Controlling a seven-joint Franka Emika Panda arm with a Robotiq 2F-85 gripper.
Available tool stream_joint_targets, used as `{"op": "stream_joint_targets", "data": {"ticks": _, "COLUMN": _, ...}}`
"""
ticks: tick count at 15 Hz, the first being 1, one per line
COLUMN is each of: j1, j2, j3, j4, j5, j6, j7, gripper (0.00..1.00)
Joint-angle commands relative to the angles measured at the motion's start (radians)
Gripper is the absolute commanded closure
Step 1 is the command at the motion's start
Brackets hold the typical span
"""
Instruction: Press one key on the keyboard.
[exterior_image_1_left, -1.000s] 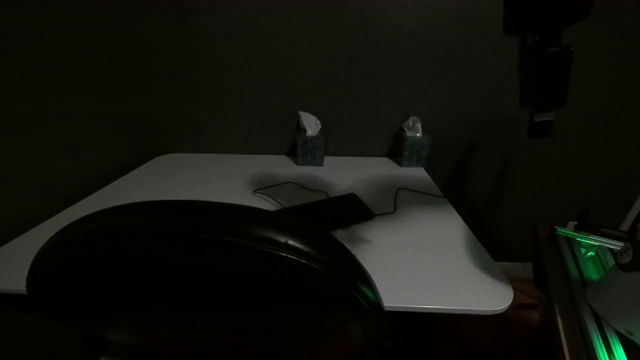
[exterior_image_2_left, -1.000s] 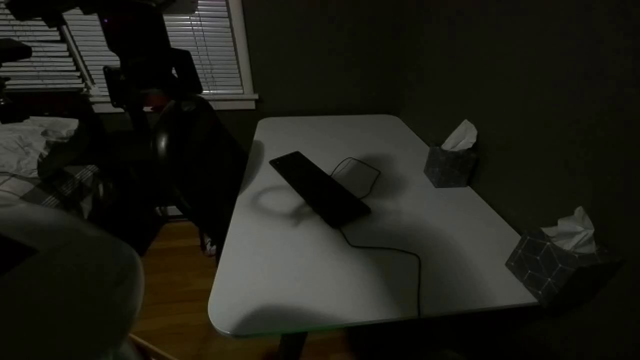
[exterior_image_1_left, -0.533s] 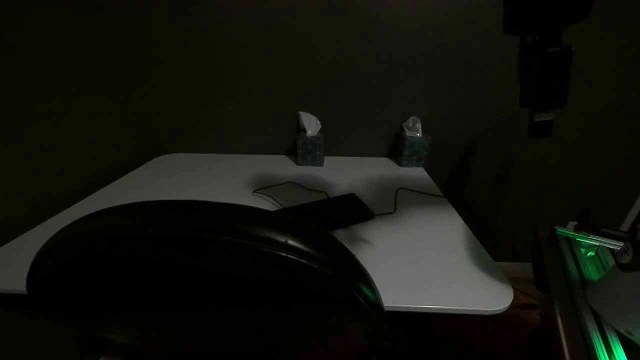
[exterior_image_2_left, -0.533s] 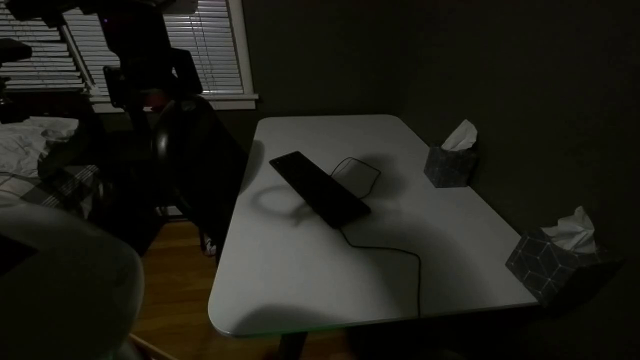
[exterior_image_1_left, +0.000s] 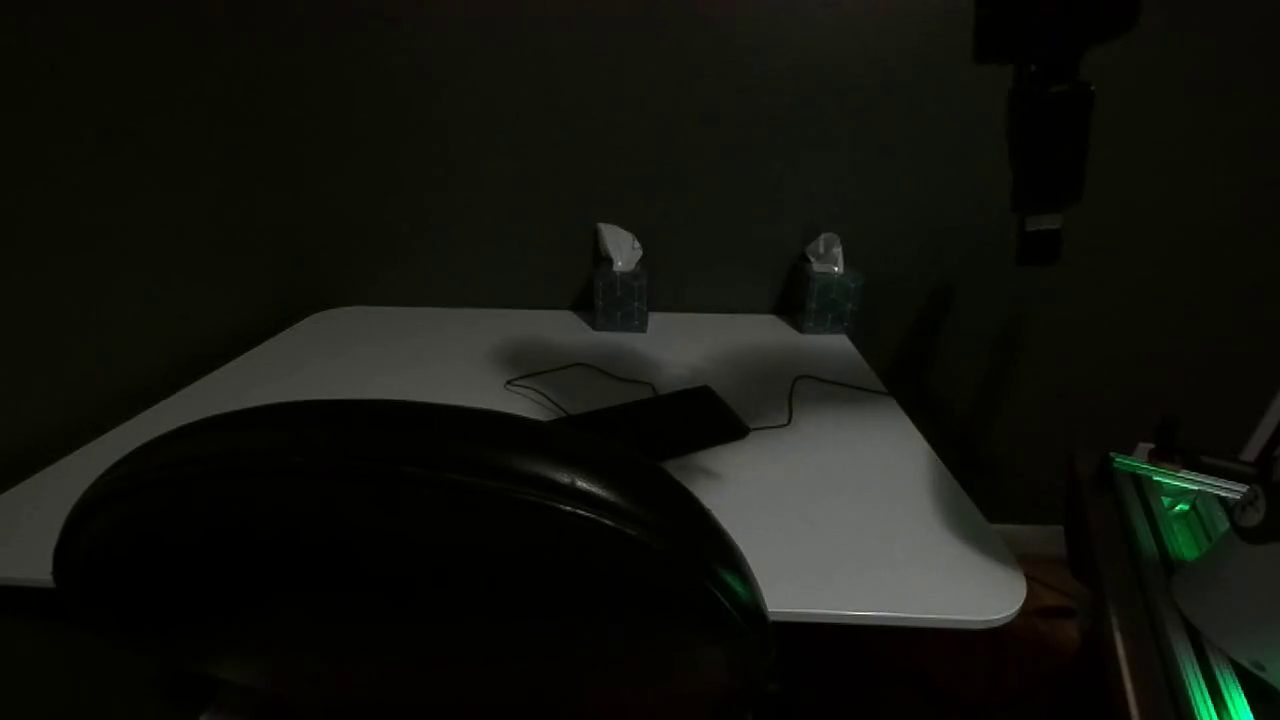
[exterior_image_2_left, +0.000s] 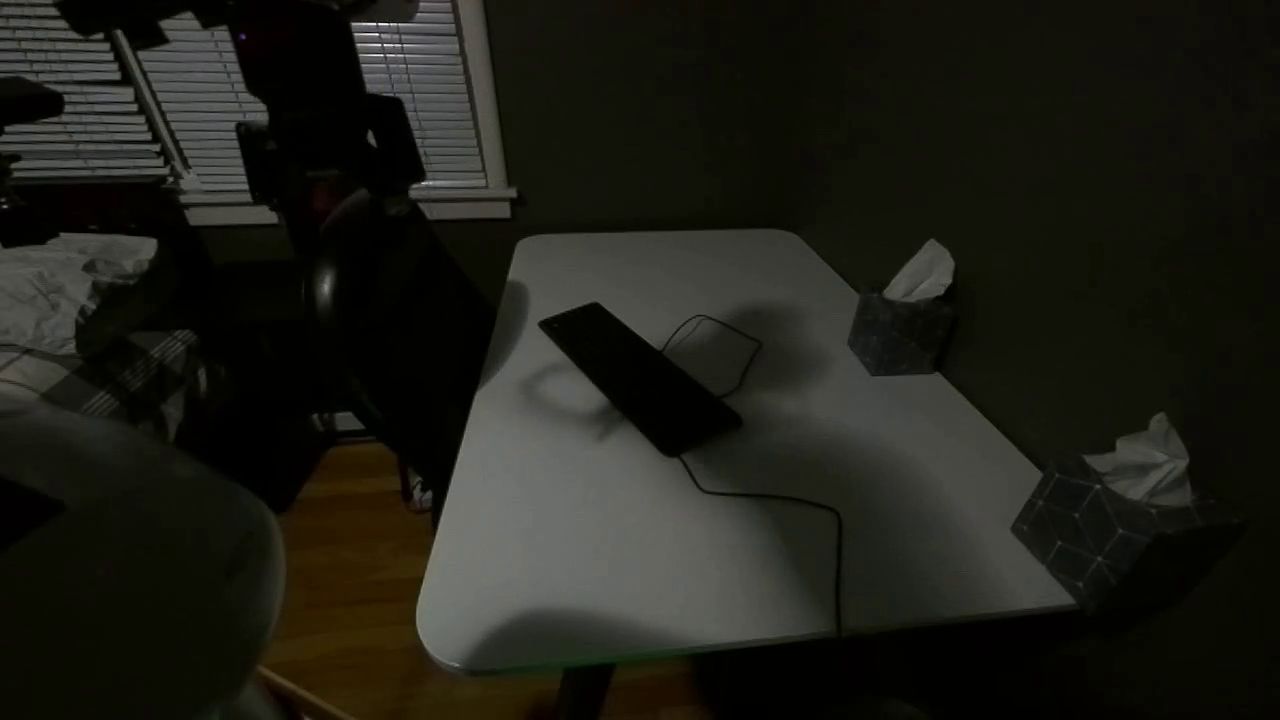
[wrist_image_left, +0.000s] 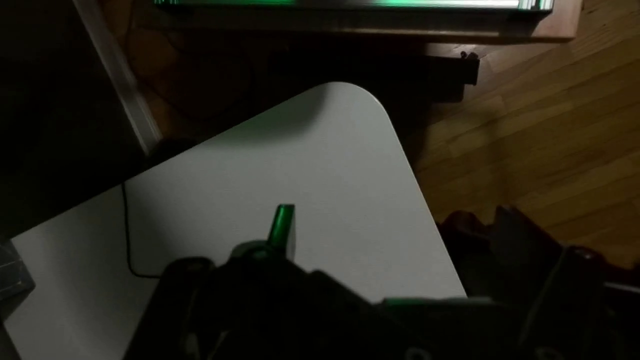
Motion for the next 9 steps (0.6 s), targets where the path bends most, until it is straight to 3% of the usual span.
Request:
{"op": "stream_joint_targets", "data": {"ticks": 1, "j1": -0.037, "j2": 0.179, "j3": -0.057, "j4": 0.097, "j5": 0.026, "j6": 0.074, "j7": 0.025, "gripper": 0.0}}
{"op": "stream_joint_targets", "data": {"ticks": 4, "j1": -0.052, "j2": 0.331, "j3": -0.117, "j4": 0.181, "j5": 0.077, "j6": 0.133, "j7": 0.007, "gripper": 0.0}}
{"op": "stream_joint_targets", "data": {"ticks": 5, "j1": -0.054, "j2": 0.383, "j3": -0.137, "j4": 0.212, "j5": 0.108, "j6": 0.149, "j7": 0.001, "gripper": 0.25}}
{"op": "stream_joint_targets", "data": {"ticks": 6, "j1": -0.055, "j2": 0.43, "j3": -0.154, "j4": 0.24, "j5": 0.137, "j6": 0.169, "j7": -0.002, "gripper": 0.27}}
{"op": "stream_joint_targets", "data": {"ticks": 9, "j1": -0.058, "j2": 0.563, "j3": -0.194, "j4": 0.319, "j5": 0.222, "j6": 0.267, "j7": -0.01, "gripper": 0.51}}
